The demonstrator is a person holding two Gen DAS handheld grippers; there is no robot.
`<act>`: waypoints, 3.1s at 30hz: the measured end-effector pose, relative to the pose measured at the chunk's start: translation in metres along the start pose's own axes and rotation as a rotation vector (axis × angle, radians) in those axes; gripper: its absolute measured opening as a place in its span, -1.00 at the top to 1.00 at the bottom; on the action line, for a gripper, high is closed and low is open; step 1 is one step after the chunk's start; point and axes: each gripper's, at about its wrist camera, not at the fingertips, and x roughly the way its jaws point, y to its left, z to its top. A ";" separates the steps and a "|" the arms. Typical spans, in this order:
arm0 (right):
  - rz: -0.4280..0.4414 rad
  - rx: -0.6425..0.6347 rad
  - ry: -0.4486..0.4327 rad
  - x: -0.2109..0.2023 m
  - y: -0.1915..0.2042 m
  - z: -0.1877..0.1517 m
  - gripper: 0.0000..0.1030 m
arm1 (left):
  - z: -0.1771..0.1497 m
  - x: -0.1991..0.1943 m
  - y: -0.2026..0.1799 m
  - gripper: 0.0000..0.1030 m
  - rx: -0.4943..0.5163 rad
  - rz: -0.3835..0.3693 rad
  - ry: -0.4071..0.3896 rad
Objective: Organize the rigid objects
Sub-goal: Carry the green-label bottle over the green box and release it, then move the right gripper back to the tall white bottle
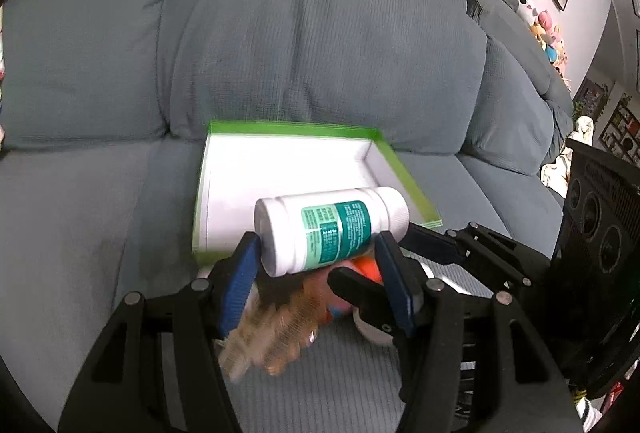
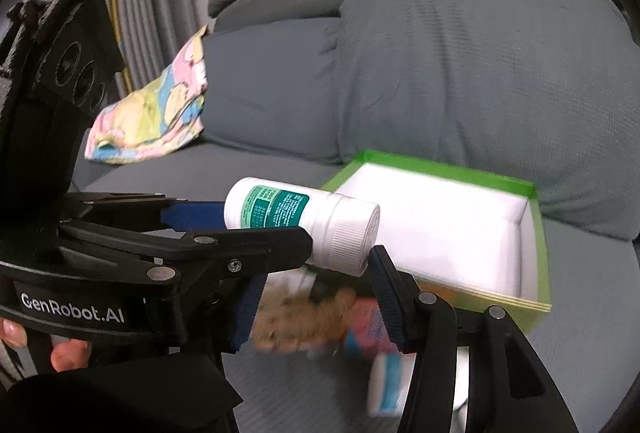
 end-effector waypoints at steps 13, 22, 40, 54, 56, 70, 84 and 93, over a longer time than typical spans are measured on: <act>-0.013 0.106 0.075 0.065 -0.056 0.032 -0.06 | 0.047 0.077 0.022 -0.14 -0.040 -0.029 0.118; -0.064 0.173 0.187 0.098 -0.074 0.018 -0.12 | 0.042 0.113 0.035 -0.74 -0.128 0.035 0.237; -0.186 0.238 0.078 -0.043 -0.077 -0.019 -0.47 | -0.007 0.020 0.037 -0.97 -0.139 0.081 0.168; -0.226 0.275 0.072 -0.109 -0.077 -0.085 -0.47 | -0.091 0.001 -0.029 -0.97 -0.073 -0.116 0.223; -0.219 0.269 0.079 -0.111 -0.077 -0.095 -0.47 | -0.099 0.006 -0.039 -0.97 -0.072 -0.130 0.237; -0.159 0.187 0.137 -0.097 -0.107 -0.145 -0.47 | -0.105 0.071 -0.115 -0.97 -0.074 -0.185 0.300; -0.035 0.222 0.149 -0.066 -0.142 -0.148 -0.47 | -0.100 0.124 -0.132 -0.90 -0.107 -0.184 0.347; 0.036 0.253 0.137 -0.060 -0.142 -0.149 0.04 | -0.097 0.122 -0.122 -0.54 -0.162 -0.227 0.342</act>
